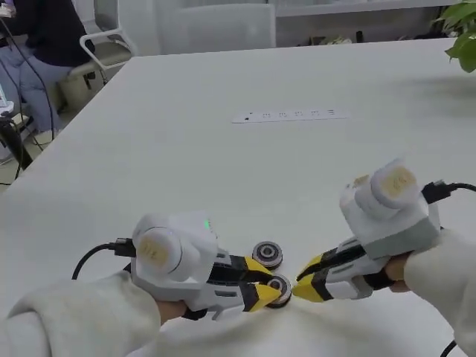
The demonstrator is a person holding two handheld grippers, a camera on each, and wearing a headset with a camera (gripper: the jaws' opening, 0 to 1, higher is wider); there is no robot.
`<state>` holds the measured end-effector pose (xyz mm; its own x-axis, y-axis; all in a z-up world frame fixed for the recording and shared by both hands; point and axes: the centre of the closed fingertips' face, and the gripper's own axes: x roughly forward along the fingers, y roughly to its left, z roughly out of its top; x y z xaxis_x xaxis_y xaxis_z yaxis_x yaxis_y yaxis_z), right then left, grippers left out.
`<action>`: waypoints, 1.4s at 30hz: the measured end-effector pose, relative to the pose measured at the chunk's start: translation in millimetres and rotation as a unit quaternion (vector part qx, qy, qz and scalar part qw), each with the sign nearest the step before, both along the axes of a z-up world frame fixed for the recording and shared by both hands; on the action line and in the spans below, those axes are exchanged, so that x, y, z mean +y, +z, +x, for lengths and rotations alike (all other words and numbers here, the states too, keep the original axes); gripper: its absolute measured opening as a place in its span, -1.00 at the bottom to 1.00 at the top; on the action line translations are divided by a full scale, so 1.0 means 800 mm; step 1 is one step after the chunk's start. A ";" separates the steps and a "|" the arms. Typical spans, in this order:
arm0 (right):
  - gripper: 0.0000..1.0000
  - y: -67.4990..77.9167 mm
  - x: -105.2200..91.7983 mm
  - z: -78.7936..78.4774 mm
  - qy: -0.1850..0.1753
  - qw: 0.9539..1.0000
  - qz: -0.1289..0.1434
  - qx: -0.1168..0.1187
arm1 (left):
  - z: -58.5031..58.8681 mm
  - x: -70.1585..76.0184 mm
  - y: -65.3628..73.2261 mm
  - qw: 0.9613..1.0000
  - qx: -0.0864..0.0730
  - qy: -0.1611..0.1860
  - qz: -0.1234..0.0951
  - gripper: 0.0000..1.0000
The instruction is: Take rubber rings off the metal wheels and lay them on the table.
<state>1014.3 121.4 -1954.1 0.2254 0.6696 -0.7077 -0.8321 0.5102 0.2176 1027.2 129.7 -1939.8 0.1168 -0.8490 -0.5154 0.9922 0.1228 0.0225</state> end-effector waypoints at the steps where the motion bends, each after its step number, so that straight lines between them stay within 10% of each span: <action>1: -0.69 -0.002 0.001 -0.002 0.004 1.000 -0.003 -0.001 | 0.000 0.000 0.000 1.000 0.000 0.000 0.000 -0.85; 8: -0.56 -0.003 0.010 0.008 0.007 0.999 0.000 -0.031 | 0.000 0.000 0.000 1.000 0.000 0.000 0.000 -0.85; 42: -0.98 -0.012 0.008 0.005 0.019 0.999 -0.017 -0.034 | 0.006 0.003 0.001 0.999 0.030 0.025 -0.011 -0.85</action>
<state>1018.4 127.6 -1963.4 0.2489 0.6543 -0.7141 -0.8637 0.4836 0.1421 1031.8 132.0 -1939.4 0.1296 -0.8536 -0.5045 0.9841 0.1729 -0.0397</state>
